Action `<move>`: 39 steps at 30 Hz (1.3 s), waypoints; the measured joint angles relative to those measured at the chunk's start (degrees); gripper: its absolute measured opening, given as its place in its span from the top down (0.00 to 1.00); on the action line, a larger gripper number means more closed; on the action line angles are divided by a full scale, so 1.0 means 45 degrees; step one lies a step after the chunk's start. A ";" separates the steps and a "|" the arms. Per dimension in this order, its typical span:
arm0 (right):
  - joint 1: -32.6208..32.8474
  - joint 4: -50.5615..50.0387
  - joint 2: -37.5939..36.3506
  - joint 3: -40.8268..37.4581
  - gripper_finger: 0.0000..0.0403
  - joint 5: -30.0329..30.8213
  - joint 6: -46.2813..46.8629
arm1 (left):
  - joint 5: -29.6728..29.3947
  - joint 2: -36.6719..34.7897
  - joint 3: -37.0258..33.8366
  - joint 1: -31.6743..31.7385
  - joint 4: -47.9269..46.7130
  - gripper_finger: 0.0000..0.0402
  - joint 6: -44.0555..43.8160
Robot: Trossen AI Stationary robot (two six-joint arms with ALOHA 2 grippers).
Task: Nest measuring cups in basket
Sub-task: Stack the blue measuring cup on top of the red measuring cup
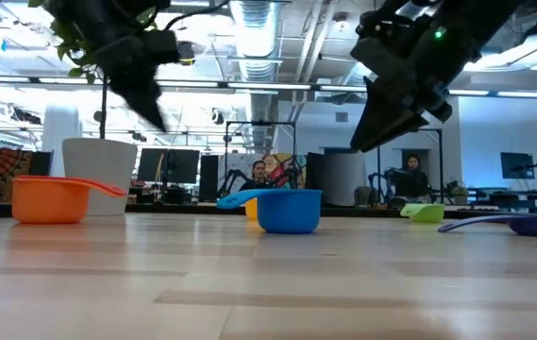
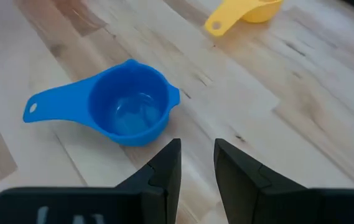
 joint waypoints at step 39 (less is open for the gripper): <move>0.2730 -0.7608 -0.0471 0.1066 0.71 0.2815 0.8412 | 0.1603 0.9411 0.3825 -0.1430 0.6100 0.67 0.1446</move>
